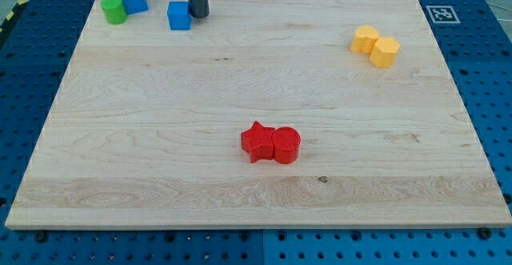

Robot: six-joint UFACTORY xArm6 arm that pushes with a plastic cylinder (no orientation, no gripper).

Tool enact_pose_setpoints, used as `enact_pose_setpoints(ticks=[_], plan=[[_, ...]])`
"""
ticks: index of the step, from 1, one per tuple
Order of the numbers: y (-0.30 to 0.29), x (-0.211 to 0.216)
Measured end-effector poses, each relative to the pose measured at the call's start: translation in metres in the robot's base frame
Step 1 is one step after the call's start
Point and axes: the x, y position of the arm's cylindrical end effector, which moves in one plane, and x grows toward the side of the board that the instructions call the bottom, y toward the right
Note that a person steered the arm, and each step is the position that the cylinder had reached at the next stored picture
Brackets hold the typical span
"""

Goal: Move the blue cube to the bottom of the blue triangle

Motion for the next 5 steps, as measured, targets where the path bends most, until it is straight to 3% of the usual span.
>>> enact_pose_setpoints(ticks=[5], plan=[[0.001,0.022]])
